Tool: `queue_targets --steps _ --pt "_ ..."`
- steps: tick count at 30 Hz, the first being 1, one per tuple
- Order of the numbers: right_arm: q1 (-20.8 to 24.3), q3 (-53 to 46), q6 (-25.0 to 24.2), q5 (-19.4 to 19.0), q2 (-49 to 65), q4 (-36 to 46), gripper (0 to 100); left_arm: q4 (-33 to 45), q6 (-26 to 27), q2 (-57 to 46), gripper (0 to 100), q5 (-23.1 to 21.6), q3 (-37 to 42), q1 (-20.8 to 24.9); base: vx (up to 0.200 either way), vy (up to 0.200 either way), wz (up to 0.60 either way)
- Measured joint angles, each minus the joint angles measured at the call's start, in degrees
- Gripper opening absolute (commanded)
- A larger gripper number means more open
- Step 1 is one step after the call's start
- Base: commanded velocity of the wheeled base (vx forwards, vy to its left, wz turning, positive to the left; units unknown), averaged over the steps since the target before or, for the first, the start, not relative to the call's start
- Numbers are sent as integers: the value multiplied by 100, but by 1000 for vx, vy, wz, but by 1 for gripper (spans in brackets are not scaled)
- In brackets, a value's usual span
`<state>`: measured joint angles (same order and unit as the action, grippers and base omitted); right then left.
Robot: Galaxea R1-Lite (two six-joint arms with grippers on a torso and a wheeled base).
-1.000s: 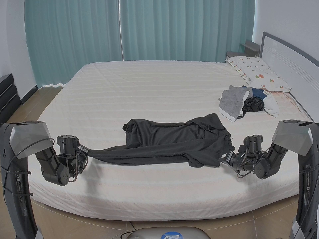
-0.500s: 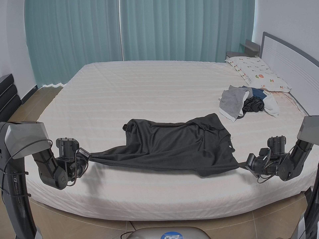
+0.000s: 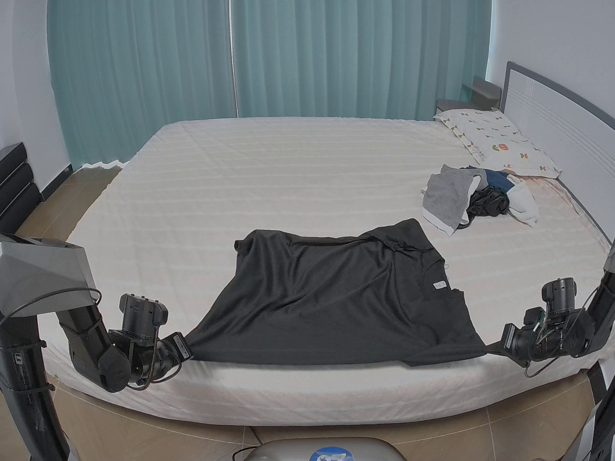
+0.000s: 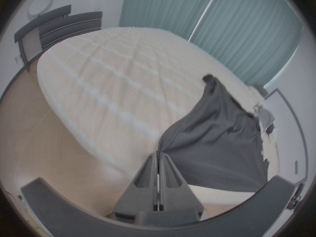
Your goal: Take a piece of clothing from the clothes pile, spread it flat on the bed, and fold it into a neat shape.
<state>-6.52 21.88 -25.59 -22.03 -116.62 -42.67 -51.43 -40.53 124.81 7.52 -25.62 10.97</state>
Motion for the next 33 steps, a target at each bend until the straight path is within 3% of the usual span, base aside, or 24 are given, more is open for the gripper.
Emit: queue_targets --steps 11,23,33 --pt "-262 -4 1022 318 317 1290 0 2132 446 -457 0 24 24 383 0 0 0" --pt "-69 57 1196 855 -161 1374 0 2402 558 -184 0 293 -96 623 0 0 0" --pt "44 262 1174 998 -527 1352 0 2355 525 179 0 296 -182 749 0 0 0"
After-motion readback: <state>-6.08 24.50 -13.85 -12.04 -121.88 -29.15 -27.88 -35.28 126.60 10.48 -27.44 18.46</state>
